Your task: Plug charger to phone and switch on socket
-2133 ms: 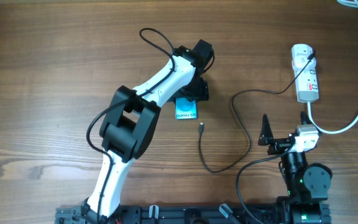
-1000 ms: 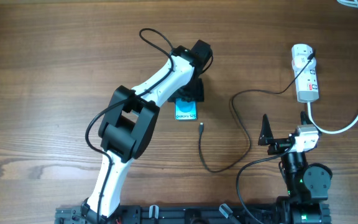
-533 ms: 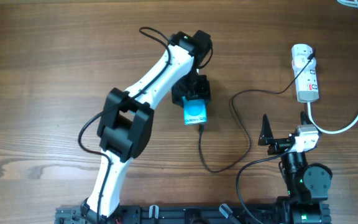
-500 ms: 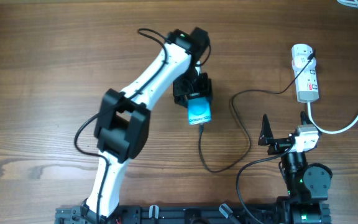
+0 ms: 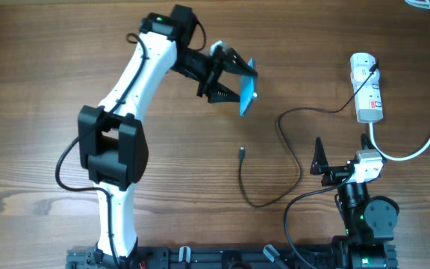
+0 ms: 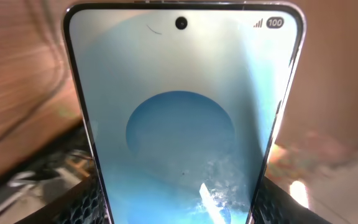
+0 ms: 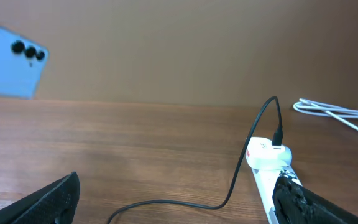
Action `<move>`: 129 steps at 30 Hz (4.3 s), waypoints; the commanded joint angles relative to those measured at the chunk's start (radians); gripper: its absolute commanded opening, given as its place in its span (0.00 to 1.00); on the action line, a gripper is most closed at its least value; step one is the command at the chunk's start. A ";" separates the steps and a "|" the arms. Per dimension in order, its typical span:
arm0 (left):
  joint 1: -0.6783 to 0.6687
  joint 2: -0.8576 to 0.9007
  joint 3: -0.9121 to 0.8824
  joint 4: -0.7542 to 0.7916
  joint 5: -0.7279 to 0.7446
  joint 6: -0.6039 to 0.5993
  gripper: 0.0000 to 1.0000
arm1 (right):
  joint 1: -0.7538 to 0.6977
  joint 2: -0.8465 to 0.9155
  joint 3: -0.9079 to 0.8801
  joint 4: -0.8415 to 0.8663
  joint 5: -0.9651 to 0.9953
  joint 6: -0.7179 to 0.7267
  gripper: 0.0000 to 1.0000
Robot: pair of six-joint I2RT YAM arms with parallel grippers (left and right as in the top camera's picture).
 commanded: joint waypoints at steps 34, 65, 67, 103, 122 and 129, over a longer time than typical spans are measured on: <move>0.174 -0.034 0.026 -0.021 0.280 -0.034 0.67 | -0.004 -0.004 -0.001 0.003 0.013 -0.012 1.00; 0.174 -0.034 0.026 -0.050 0.280 -0.034 0.65 | -0.004 -0.004 -0.001 0.003 0.013 -0.012 1.00; 0.174 -0.034 0.026 -0.049 0.280 -0.033 0.65 | -0.004 -0.004 -0.001 0.003 0.013 -0.012 1.00; 0.174 -0.034 0.026 -0.038 0.255 -0.029 0.64 | -0.004 -0.004 -0.001 0.003 0.013 -0.012 1.00; 0.174 -0.034 0.026 -0.037 0.255 -0.029 0.64 | -0.004 -0.004 -0.001 0.003 0.013 -0.012 1.00; 0.174 -0.034 0.026 -0.037 0.255 -0.029 0.64 | -0.004 -0.004 -0.001 0.003 0.013 -0.012 1.00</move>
